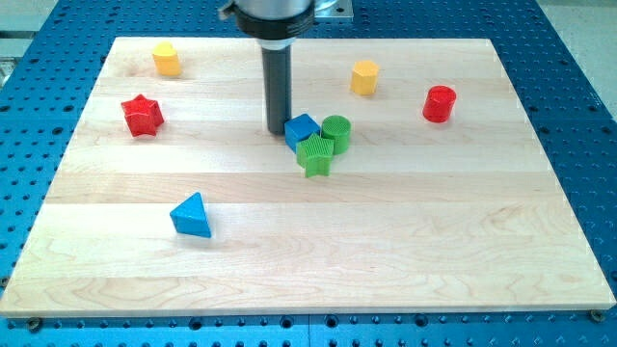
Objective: Move the blue cube to the right of the green star
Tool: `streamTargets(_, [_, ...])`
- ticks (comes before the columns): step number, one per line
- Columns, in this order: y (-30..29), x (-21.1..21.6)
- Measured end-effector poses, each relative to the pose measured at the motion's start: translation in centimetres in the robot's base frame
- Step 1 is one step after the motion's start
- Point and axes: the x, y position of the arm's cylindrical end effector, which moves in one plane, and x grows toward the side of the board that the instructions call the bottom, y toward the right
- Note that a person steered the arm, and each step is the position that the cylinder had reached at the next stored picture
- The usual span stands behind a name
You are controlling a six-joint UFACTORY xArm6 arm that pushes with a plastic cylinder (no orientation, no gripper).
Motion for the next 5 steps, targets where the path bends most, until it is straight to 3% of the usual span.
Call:
streamTargets(2, [4.1, 2.2])
streamTargets(3, [12.9, 2.8])
streamTargets(5, [10.1, 3.2])
